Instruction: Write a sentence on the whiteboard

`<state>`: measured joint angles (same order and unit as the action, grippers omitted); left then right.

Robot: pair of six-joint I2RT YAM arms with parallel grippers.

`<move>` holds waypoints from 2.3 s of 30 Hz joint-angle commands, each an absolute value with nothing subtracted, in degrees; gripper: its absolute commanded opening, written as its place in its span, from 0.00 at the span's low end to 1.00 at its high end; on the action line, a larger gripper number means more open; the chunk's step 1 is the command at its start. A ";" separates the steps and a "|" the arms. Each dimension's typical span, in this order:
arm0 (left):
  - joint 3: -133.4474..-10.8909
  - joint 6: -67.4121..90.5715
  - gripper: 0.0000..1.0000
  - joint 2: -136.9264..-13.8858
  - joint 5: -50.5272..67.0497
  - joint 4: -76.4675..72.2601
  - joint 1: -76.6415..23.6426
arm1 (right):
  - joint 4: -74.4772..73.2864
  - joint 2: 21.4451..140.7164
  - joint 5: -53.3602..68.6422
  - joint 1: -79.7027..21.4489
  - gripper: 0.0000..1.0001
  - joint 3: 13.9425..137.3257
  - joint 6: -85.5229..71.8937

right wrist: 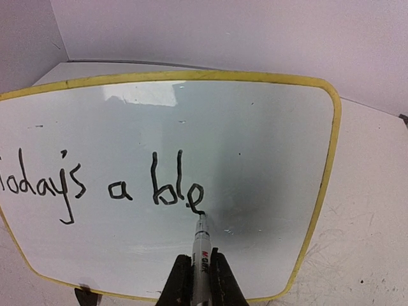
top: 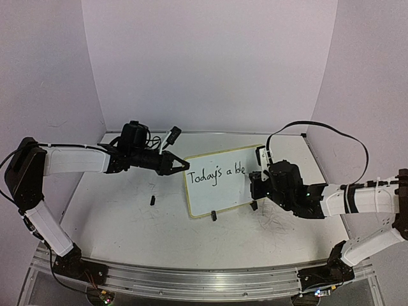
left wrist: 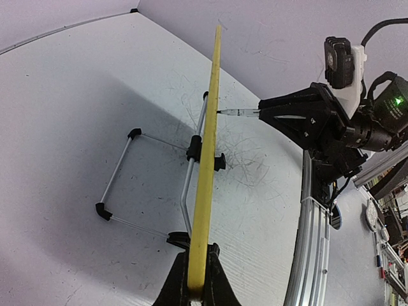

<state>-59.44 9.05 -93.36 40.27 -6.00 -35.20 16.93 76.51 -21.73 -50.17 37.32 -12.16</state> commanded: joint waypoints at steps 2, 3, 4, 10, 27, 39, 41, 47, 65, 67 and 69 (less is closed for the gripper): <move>-60.09 6.96 0.00 -90.40 37.31 -8.00 -35.07 | 19.37 72.49 -26.76 -49.96 0.00 36.45 -11.20; -60.05 6.95 0.00 -90.33 37.24 -8.00 -35.07 | 20.62 70.46 -24.96 -49.94 0.00 35.77 -9.97; -60.06 6.94 0.00 -90.33 37.15 -8.00 -35.07 | 21.72 68.28 -22.76 -49.96 0.00 34.97 -8.94; -60.16 6.81 0.00 -90.43 36.93 -8.00 -35.07 | 20.47 63.39 -20.51 -49.95 0.00 33.67 -6.81; -60.06 6.61 0.00 -89.81 36.52 -7.91 -35.09 | 19.17 68.38 -18.90 -49.91 0.00 35.97 -6.57; -60.14 6.52 0.00 -89.75 36.49 -7.76 -35.17 | 18.03 70.77 -20.67 -49.86 0.00 36.78 -7.19; -60.13 6.52 0.00 -89.81 36.47 -7.78 -35.20 | 17.98 71.10 -20.99 -49.86 0.00 36.90 -7.35; -60.17 6.54 0.00 -89.81 36.48 -7.67 -35.25 | 17.93 71.91 -20.37 -48.94 0.00 37.16 -7.82; -60.12 6.45 0.00 -89.97 36.58 -7.65 -35.64 | 22.13 74.21 -20.03 -47.80 0.00 38.78 -7.29; -60.12 6.42 0.00 -89.92 36.60 -7.64 -35.69 | 22.26 73.97 -20.56 -47.72 0.00 38.40 -7.38; -60.15 6.42 0.00 -90.09 36.68 -7.59 -35.70 | 22.40 74.15 -21.14 -47.71 0.00 38.41 -7.46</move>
<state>-59.44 8.50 -92.64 39.79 -5.58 -35.73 19.87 73.72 -19.53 -47.95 36.56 -7.53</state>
